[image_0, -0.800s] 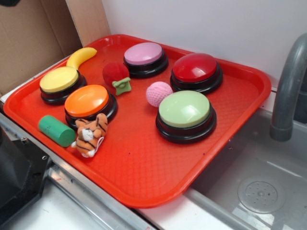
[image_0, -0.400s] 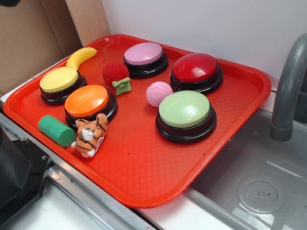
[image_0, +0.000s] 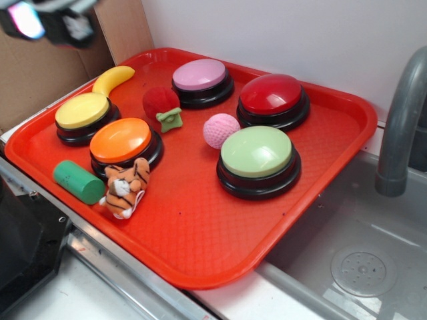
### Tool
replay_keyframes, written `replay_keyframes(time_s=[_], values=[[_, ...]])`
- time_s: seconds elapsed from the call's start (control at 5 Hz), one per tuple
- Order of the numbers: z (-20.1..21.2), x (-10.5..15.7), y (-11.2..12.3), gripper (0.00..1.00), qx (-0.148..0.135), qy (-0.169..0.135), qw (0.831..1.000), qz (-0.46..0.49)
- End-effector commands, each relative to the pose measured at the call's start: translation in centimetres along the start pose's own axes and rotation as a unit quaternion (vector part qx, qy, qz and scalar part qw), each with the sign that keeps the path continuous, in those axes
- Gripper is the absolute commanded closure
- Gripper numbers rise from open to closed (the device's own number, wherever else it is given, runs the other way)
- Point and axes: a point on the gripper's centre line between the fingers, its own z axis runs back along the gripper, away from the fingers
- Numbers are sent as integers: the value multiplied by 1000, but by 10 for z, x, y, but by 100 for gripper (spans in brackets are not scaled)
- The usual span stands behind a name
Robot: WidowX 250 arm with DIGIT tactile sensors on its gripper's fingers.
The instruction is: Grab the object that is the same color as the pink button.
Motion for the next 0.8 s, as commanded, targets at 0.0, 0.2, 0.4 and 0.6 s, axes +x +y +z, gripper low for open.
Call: replay_keyframes(time_s=[0.0,0.2,0.4,0.6], values=[[-44,48,-12,0,-42,-25,992,117],[-65,69,-13,0,-54,-43,981,180],[-78,83,-10,0,-79,-55,972,213],[-90,94,-3,0,-77,-56,963,252]])
